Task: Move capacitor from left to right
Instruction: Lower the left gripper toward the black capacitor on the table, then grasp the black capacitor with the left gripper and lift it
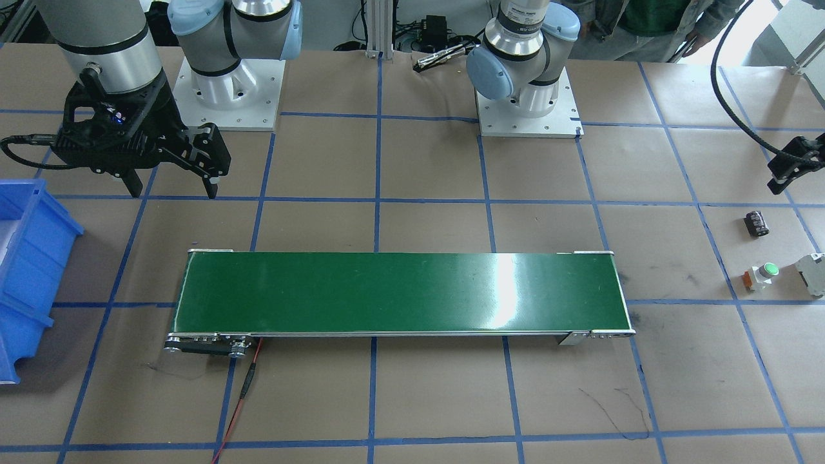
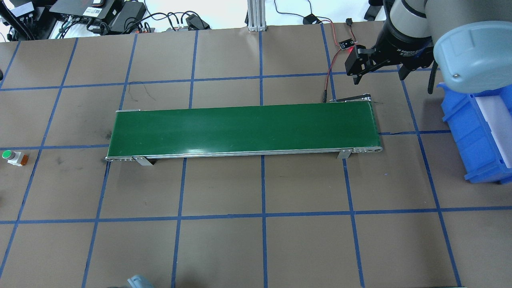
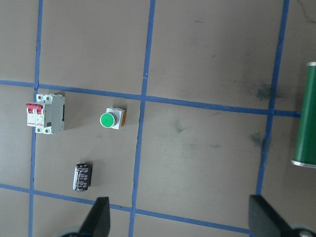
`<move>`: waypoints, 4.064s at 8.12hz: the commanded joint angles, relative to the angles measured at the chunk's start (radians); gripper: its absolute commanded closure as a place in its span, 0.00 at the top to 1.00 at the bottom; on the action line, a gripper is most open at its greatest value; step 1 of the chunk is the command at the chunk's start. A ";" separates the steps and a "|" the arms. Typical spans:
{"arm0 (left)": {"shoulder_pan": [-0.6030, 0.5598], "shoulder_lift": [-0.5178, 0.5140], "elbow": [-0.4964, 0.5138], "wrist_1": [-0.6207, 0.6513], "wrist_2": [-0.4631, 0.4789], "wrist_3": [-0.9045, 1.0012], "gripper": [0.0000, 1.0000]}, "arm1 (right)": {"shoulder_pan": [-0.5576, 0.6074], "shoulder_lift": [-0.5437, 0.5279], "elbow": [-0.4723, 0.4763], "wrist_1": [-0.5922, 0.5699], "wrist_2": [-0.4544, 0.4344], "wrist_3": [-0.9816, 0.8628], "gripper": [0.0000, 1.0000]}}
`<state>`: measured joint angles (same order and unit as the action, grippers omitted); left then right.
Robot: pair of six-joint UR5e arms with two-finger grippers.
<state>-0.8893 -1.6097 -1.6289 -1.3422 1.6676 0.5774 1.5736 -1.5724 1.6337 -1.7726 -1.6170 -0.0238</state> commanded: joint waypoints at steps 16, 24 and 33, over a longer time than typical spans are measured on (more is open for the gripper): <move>0.415 -0.364 -0.218 0.495 -0.117 0.553 0.81 | 0.000 0.002 0.000 0.002 0.017 -0.007 1.00; 0.443 -0.432 -0.218 0.529 -0.150 0.552 0.77 | 0.000 0.002 0.000 0.002 0.017 -0.008 1.00; 0.435 -0.362 -0.216 0.520 -0.126 0.497 0.00 | 0.000 0.002 0.002 0.001 0.017 -0.007 1.00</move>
<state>-0.4483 -2.0286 -1.8464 -0.8115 1.5346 1.1164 1.5739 -1.5708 1.6337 -1.7723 -1.5999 -0.0308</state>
